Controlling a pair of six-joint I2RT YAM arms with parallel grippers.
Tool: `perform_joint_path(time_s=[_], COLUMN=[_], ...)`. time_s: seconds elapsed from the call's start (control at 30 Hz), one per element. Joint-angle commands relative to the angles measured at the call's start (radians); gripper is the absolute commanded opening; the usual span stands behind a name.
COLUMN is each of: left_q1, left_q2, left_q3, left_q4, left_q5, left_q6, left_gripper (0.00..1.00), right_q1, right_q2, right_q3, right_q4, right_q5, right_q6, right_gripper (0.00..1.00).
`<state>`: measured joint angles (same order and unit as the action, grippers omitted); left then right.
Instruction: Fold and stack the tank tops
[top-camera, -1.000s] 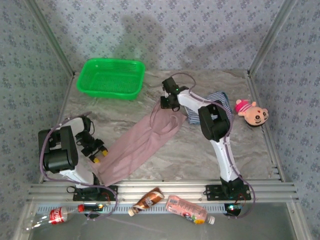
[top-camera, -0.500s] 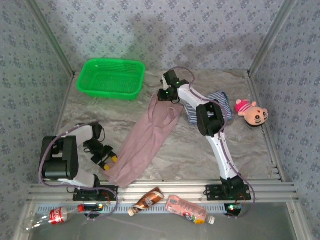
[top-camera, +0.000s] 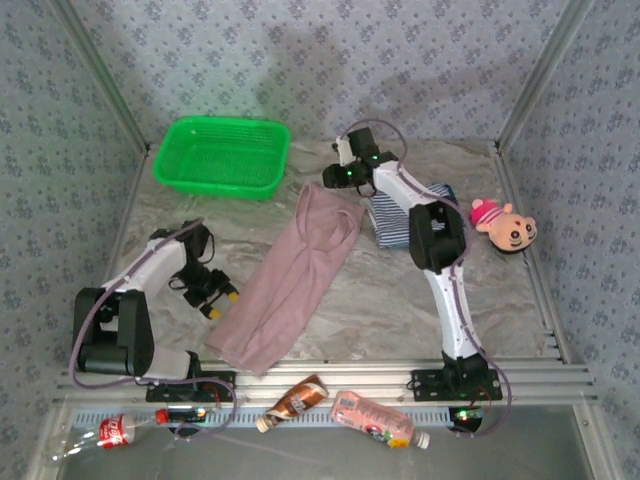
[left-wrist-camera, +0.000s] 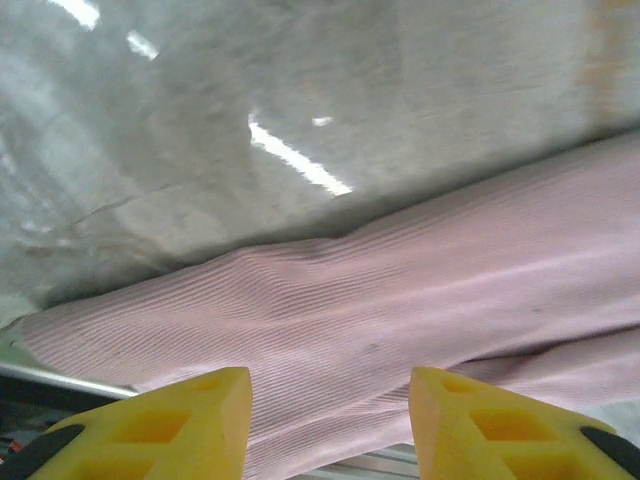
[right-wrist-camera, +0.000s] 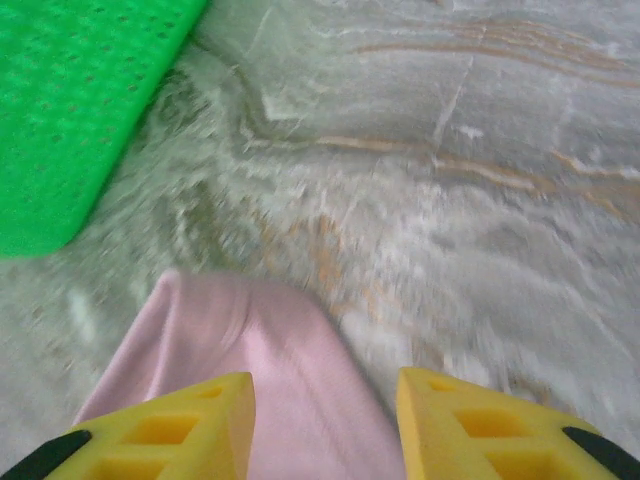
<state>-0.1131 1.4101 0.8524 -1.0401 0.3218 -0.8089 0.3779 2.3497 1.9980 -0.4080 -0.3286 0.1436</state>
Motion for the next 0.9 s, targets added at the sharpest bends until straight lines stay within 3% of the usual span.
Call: perform_joint_path(time_s=[0.0,0.2,0.37,0.57,0.87], left_q1=[-0.031,-0.141,-0.164,-0.163,-0.163], left_q2=[0.052,0.197,0.274,0.316,0.340], left_q3=[0.074,0.165,0.184,0.120,0.095], left_q4=[0.047,0.128,0.140,0.197,0.318], left_q5=[0.042,0.108,0.069,0.085,0.131], left_q6=[0.067,0.102,0.162,0.181,0.101], left_gripper=[0.46,0.46,0.46,0.45,0.46], right_q1=[0.039,0.177,0.295,0.332,0.264], right_q2=[-0.236,-0.486,-0.535,-0.447,-0.289], right_q3=[-0.224,-0.655,-0.836,-0.822,-0.661], right_q4=[0.114,0.196,0.256,0.225,0.130], right_q5=[-0.087,-0.076,-0.007,0.038,0.076], right_q6=[-0.005,0.181,0.279,0.225,0.048], right_gripper=[0.45,0.46,0.46,0.45,0.44])
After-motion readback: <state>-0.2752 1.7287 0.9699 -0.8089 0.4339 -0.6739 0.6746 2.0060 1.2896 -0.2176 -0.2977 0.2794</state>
